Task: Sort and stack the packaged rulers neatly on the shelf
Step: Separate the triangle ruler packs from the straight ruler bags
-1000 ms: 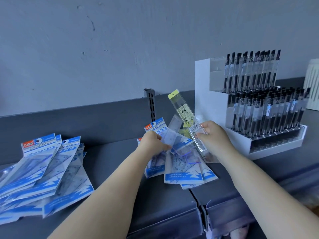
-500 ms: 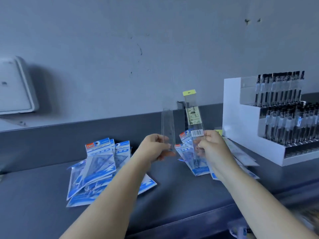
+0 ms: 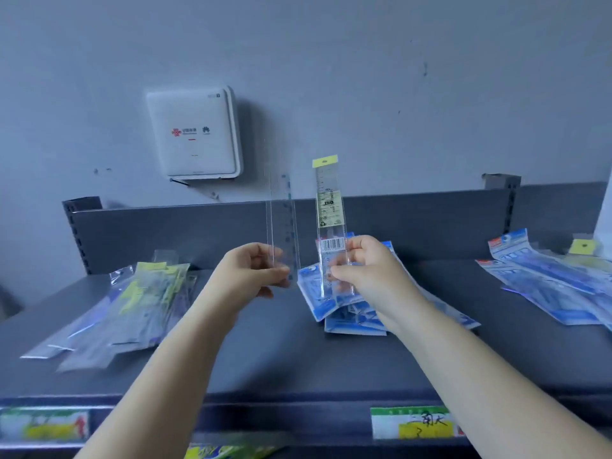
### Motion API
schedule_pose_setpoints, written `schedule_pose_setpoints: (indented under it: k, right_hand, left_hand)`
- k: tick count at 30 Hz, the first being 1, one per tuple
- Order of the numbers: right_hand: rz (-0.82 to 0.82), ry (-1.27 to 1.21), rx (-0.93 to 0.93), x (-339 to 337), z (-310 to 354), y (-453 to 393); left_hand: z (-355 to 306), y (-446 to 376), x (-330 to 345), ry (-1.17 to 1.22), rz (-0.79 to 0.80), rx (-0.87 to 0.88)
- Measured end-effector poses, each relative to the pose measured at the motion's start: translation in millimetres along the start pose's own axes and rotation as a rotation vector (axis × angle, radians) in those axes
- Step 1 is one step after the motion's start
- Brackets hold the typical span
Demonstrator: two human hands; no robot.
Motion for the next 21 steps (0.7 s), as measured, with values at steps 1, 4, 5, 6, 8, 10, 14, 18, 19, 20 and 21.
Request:
schedule_pose_setpoints:
  k: [1,4,5,6,8,10,14,18,19,20,21]
  right_hand:
    - [0.021,0.009,0.003,17.7,1.6,-1.4]
    - [0.071,0.027,-0.004,68.5,7.7,-4.2]
    - [0.083,0.035,-0.007,84.1,9.0,-5.3]
    - [0.093,0.047,-0.012,98.7,10.3,-6.2]
    - [0.119,0.053,-0.011,127.5,11.0,-8.5]
    - [0.147,0.059,-0.005,153.9,11.9,-10.4]
    - [0.191,0.067,-0.009,198.9,16.6,-15.4]
    - [0.209,0.109,-0.052,237.3,29.4,-21.0]
    - [0.212,0.085,-0.051,245.2,32.1,-22.5]
    - [0.223,0.079,-0.047,252.3,33.6,-24.2]
    - [0.232,0.133,-0.049,258.4,34.8,-25.8]
  left_hand:
    - [3.7,2.0,-19.2,-0.019,-0.026,0.002]
    - [13.8,8.4,-74.7,-0.076,-0.102,0.007]
    - [17.2,10.7,-91.6,-0.098,-0.122,0.004]
    - [20.1,13.0,-108.1,-0.124,-0.141,0.000]
    - [25.1,16.7,-141.4,-0.176,-0.179,-0.005]
    - [30.8,19.1,-175.2,-0.233,-0.224,-0.013]
    - [49.5,22.9,-235.2,-0.348,-0.319,-0.065]
    - [71.5,19.9,-262.8,-0.572,-0.326,-0.132]
    - [74.6,17.9,-267.1,-0.618,-0.325,-0.136]
    - [75.7,16.9,-270.9,-0.651,-0.328,-0.139]
    - [76.7,15.8,-274.8,-0.682,-0.335,-0.142]
Point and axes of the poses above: each hand's wrist, its own y-axis away from the middle knuckle, its own x-axis out of the palm, z = x × y, the point moved 10 cm from there along -y, towards the middle knuckle, and after that the axes turned 3 degrees about x, right-handed, at the moved point
